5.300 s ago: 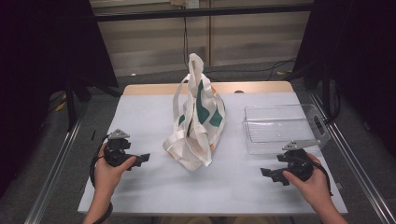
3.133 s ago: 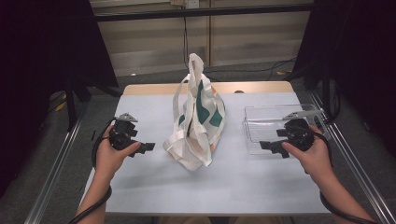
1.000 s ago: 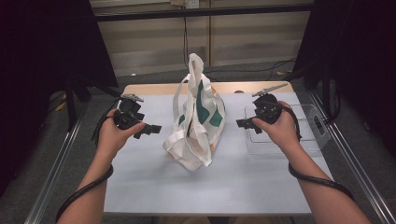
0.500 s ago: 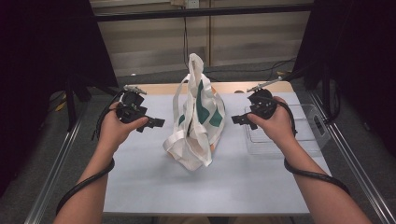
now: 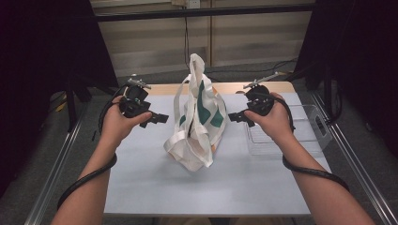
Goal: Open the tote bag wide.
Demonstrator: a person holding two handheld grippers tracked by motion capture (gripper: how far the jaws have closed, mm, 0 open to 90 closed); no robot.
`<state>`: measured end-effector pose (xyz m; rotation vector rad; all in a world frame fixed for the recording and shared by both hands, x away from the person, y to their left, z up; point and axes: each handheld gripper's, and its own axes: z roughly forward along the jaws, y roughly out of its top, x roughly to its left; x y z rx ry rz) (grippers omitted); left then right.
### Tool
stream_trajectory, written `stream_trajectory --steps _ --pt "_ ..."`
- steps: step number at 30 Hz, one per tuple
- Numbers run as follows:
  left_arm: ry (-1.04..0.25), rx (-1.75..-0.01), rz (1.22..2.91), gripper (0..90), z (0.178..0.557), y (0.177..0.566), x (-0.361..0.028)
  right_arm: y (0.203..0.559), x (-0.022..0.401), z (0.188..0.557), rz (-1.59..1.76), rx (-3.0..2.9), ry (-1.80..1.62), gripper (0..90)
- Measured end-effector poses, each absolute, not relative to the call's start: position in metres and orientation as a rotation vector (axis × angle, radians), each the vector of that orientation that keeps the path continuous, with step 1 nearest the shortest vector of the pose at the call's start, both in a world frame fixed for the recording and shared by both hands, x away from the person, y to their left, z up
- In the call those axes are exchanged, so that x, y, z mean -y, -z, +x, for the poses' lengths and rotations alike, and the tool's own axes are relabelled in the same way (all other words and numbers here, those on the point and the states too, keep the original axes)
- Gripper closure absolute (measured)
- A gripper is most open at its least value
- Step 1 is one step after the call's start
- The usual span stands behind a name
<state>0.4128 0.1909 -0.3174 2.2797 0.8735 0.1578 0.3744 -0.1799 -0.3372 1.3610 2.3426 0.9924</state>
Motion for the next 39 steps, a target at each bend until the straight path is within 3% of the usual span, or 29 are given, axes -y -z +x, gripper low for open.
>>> stream_trajectory --steps 19,39 --pt "-0.151 -0.815 2.33 3.3 0.421 0.305 -0.177 0.323 0.158 0.384 1.317 -2.364 -1.023 12.1" --pt "-0.141 -0.794 2.326 4.1 0.432 0.295 -0.157 0.32 0.141 0.399 1.292 -2.371 -1.046 20.1"
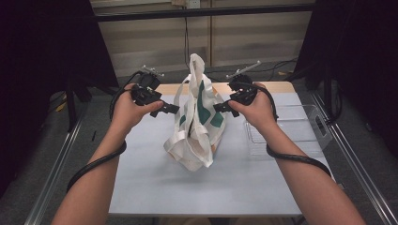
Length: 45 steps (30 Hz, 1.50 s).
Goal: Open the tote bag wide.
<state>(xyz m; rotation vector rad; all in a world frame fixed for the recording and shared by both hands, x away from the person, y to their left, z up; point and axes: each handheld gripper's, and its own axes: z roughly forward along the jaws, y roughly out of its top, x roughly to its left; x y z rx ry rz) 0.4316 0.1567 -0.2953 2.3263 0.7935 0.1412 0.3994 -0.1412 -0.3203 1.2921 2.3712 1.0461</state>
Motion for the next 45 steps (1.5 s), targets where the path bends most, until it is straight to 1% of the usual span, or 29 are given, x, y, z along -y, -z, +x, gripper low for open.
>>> stream_trajectory --steps 4,6,9,17,19,20,21,23,25,30,34,36,40,44,45 --pt "-0.137 -0.801 2.304 4.2 0.433 0.293 -0.152 0.321 0.139 0.402 1.289 -2.377 -1.05 20.7" --pt "-0.134 -0.781 2.33 4.2 0.434 0.291 -0.151 0.321 0.139 0.402 1.288 -2.379 -1.051 20.8" --pt "-0.13 -0.793 2.307 4.3 0.432 0.29 -0.148 0.32 0.139 0.402 1.287 -2.38 -1.05 20.8" --pt "-0.145 -0.767 2.321 4.3 0.429 0.28 -0.145 0.311 0.139 0.404 1.286 -2.375 -1.057 19.8" --pt "-0.135 -0.809 2.269 4.3 0.426 0.28 -0.14 0.309 0.138 0.404 1.282 -2.369 -1.062 19.9" --pt "-0.134 -0.801 2.279 4.3 0.426 0.279 -0.139 0.307 0.137 0.405 1.29 -2.368 -1.058 19.8" --pt "-0.142 -0.753 2.331 4.3 0.428 0.277 -0.14 0.306 0.136 0.405 1.292 -2.368 -1.056 19.5" --pt "-0.132 -0.733 2.35 4.3 0.428 0.275 -0.138 0.304 0.135 0.405 1.29 -2.367 -1.062 19.4" --pt "-0.142 -0.747 2.336 4.3 0.426 0.275 -0.134 0.304 0.134 0.405 1.288 -2.369 -1.063 19.1" --pt "-0.136 -0.727 2.366 4.3 0.428 0.276 -0.132 0.302 0.133 0.406 1.298 -2.36 -1.053 18.1" --pt "-0.135 -0.743 2.335 4.3 0.427 0.276 -0.129 0.297 0.131 0.407 1.298 -2.353 -1.056 17.0" --pt "-0.132 -0.717 2.361 4.4 0.427 0.275 -0.128 0.295 0.13 0.408 1.296 -2.351 -1.056 16.7" --pt "-0.132 -0.731 2.347 4.9 0.425 0.276 -0.124 0.293 0.125 0.409 1.291 -2.358 -1.059 15.9" --pt "-0.125 -0.705 2.378 5.6 0.426 0.277 -0.124 0.29 0.121 0.41 1.293 -2.356 -1.056 15.1" --pt "-0.127 -0.725 2.358 5.7 0.425 0.278 -0.122 0.29 0.12 0.41 1.293 -2.357 -1.063 15.0"
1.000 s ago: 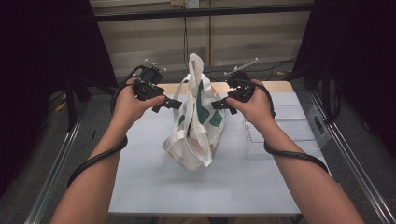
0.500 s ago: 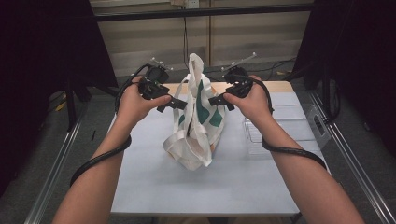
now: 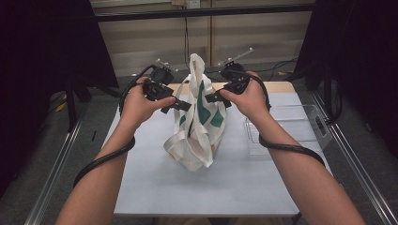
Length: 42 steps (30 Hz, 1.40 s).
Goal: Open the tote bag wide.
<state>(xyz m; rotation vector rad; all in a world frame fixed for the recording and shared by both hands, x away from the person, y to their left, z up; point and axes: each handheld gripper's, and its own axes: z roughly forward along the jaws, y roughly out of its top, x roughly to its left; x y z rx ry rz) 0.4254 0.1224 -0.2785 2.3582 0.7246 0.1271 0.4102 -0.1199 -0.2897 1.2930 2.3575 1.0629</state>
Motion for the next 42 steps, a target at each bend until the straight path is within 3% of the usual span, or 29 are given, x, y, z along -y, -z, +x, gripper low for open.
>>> stream_trajectory --steps 33,42 --pt "-0.063 -0.772 2.318 23.1 0.423 0.285 -0.118 0.283 0.09 0.414 1.35 -2.313 -1.076 12.4" --pt "-0.034 -0.755 2.324 35.0 0.425 0.285 -0.12 0.287 0.086 0.416 1.375 -2.302 -1.047 16.9"
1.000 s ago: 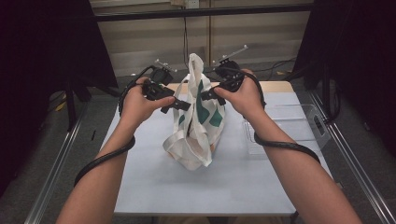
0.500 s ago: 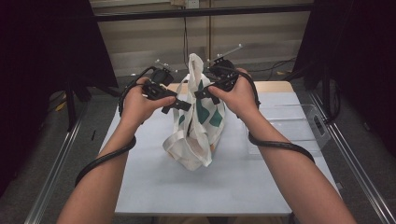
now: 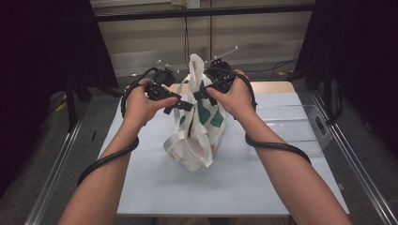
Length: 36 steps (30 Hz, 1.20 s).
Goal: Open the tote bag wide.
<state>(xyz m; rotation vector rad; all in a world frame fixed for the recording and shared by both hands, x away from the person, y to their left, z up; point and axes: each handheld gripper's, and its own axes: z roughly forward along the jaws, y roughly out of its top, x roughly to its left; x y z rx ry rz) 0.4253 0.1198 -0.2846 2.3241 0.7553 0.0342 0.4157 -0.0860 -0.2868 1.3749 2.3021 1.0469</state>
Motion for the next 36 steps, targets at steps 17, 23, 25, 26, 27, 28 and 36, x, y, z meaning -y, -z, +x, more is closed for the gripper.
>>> stream_trajectory --steps 17,23,25,26,27,28,36 --pt "-0.051 -0.78 2.312 54.2 0.426 0.282 -0.125 0.288 0.103 0.415 1.414 -2.329 -1.032 57.7" --pt "-0.031 -0.797 2.313 66.8 0.426 0.281 -0.122 0.29 0.109 0.414 1.432 -2.35 -0.996 79.9" --pt "-0.026 -0.809 2.317 69.2 0.426 0.281 -0.123 0.292 0.111 0.414 1.447 -2.355 -0.987 88.3" --pt "-0.031 -0.822 2.315 70.5 0.426 0.281 -0.124 0.292 0.113 0.413 1.45 -2.355 -0.994 88.5" --pt "-0.028 -0.832 2.31 73.5 0.427 0.281 -0.124 0.293 0.116 0.413 1.447 -2.349 -0.968 89.0" --pt "-0.021 -0.846 2.309 73.5 0.427 0.28 -0.125 0.293 0.116 0.413 1.447 -2.349 -0.968 89.0" --pt "-0.018 -0.869 2.32 78.3 0.429 0.279 -0.132 0.297 0.125 0.413 1.462 -2.345 -0.983 90.0"
